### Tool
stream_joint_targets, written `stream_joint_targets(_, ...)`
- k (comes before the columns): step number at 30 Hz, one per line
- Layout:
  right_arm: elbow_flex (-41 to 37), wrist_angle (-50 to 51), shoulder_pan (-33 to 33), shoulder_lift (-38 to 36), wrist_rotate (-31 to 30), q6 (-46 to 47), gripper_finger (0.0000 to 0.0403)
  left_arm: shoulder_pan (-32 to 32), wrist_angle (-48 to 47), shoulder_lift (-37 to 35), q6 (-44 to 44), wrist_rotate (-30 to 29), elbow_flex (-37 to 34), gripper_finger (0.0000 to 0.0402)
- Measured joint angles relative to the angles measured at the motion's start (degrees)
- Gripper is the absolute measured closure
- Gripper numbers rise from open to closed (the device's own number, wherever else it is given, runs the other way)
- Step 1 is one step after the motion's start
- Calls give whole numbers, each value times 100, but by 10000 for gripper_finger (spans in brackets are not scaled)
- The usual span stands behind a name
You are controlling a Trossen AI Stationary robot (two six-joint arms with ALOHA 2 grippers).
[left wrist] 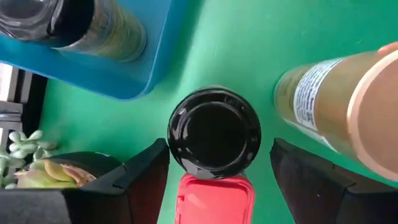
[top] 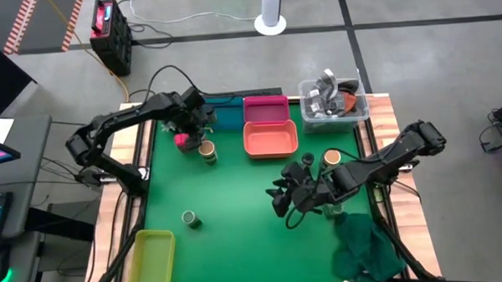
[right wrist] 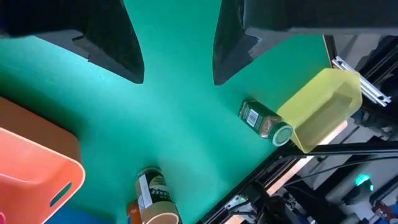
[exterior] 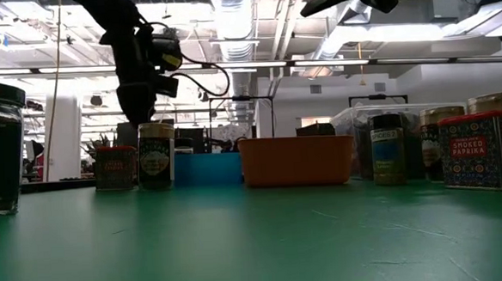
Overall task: Sort spices by type
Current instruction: Put the left black seasoning bottle into the blue bin
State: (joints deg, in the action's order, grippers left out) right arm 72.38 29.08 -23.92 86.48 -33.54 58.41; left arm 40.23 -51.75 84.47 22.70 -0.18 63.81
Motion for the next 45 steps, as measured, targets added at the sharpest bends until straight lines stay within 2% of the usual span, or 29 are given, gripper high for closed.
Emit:
stream_joint_targets(5, 0, 0, 10, 0, 0, 0, 184, 0, 87, 0, -139, -5, -32, 134)
stream_joint_targets(10, 0, 0, 8, 0, 0, -3, 184, 0, 276, 0, -744, -18, -32, 134)
stream_joint_targets(31, 0, -136, 8, 0, -13, -42, 184, 0, 555, 0, -1224, -218, -32, 135)
stream_joint_targets(41, 0, -138, 8, 2, -13, -39, 184, 0, 503, 0, -1226, -221, -32, 203)
stream_joint_targets(45, 0, -142, 8, 2, -13, -38, 184, 0, 494, -2, -1225, -221, -28, 210)
